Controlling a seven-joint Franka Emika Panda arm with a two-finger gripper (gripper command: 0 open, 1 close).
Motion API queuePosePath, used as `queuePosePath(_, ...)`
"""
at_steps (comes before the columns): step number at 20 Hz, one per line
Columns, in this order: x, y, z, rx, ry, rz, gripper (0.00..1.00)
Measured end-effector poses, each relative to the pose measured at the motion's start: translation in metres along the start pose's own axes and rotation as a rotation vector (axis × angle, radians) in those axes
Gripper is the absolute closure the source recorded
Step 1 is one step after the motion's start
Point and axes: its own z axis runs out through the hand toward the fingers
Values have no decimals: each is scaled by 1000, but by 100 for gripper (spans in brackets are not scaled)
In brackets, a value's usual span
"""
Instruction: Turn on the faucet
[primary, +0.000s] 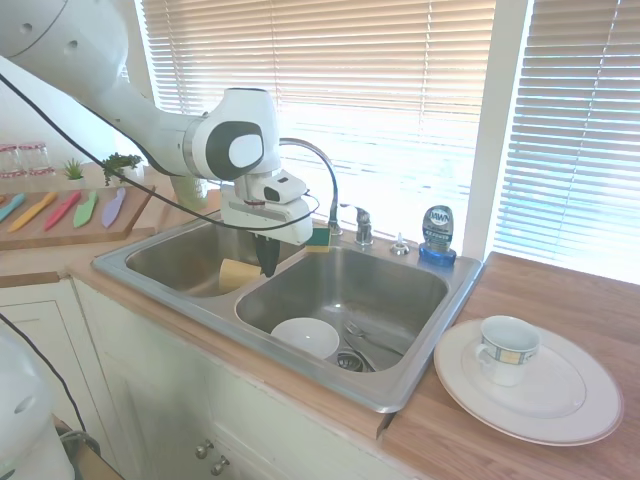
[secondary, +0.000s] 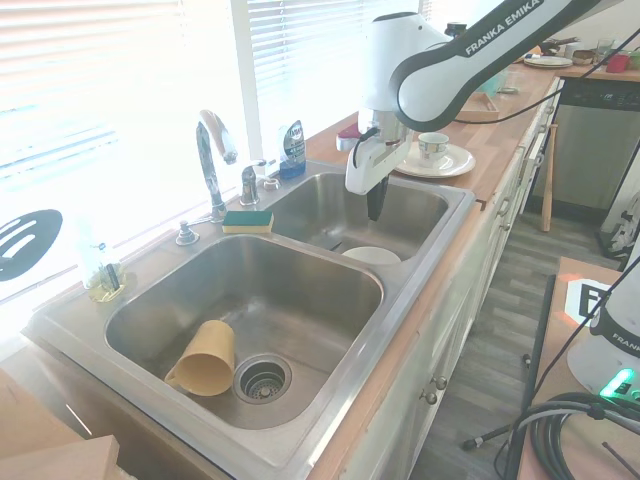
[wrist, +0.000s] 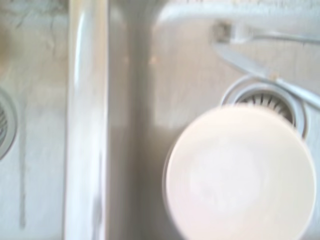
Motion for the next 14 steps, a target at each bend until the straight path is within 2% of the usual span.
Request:
queuePosePath(10,94,-76,19,18,39,7,100)
queuePosePath(14,115,-115,18,20,46,-12,100)
